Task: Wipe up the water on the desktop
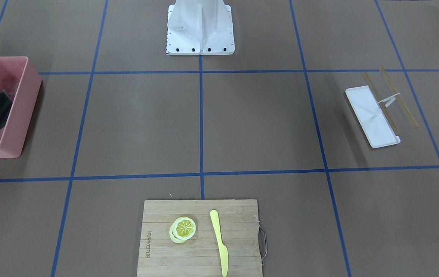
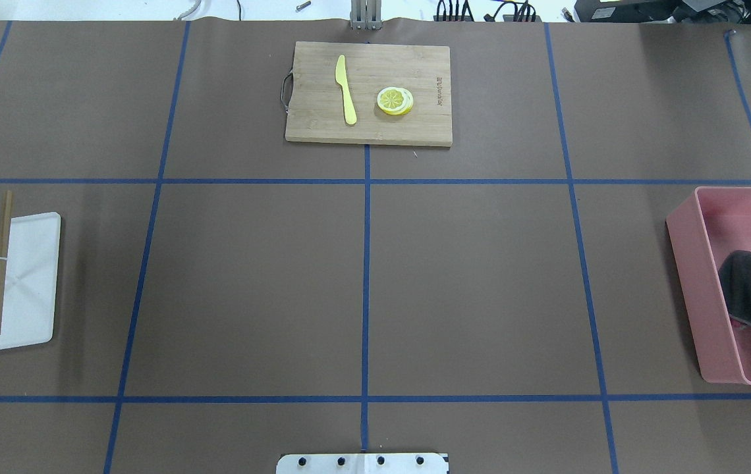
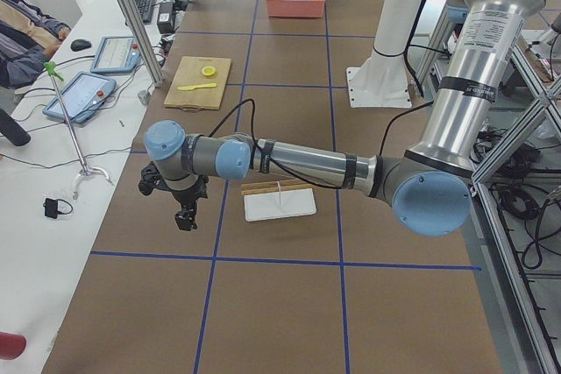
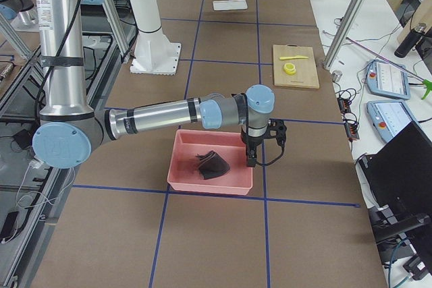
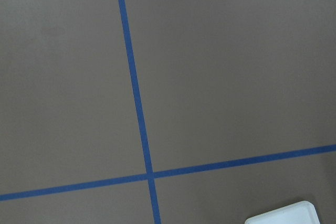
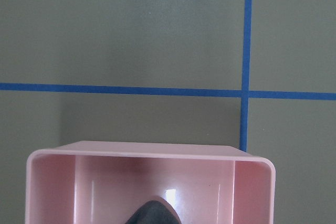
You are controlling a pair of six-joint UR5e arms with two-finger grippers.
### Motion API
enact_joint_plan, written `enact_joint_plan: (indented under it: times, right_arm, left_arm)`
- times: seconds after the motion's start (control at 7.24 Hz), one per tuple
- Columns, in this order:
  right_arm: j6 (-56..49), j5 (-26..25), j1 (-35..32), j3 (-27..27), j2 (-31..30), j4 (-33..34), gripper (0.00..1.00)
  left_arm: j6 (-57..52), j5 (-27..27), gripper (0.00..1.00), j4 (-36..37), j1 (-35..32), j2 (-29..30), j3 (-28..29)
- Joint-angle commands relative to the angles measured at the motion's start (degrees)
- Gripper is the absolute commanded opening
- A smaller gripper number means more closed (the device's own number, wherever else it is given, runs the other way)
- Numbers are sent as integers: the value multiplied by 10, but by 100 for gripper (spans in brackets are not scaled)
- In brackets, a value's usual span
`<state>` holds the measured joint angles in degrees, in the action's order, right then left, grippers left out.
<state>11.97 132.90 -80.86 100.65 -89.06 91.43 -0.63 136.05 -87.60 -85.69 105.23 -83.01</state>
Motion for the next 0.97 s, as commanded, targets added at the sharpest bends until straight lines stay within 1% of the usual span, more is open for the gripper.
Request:
enact_joint_plan:
  times: [0.0, 0.14, 0.28, 0.41, 0.55, 0.69, 0.83]
  right_arm:
    - [2, 3, 0, 0, 3, -4, 100]
    - [4, 3, -1, 3, 3, -7, 100]
    - [5, 2, -1, 13, 0, -8, 100]
    - [4, 3, -1, 23, -6, -12, 100]
    - [4, -6, -3, 24, -8, -29, 100]
    - [4, -42, -3, 24, -9, -31, 100]
    - [3, -45, -3, 26, -6, -30, 100]
  left_arm:
    - [8, 14, 98, -22, -2, -27, -45]
    - [7, 53, 98, -30, -2, -56, -65]
    - [7, 55, 98, -29, -2, -56, -83]
    - [5, 49, 98, -29, -1, -59, -96]
    - [4, 7, 98, -29, -2, -71, -128]
    - [7, -10, 98, -28, 3, -94, -161]
    - [7, -10, 98, -25, 1, -96, -182]
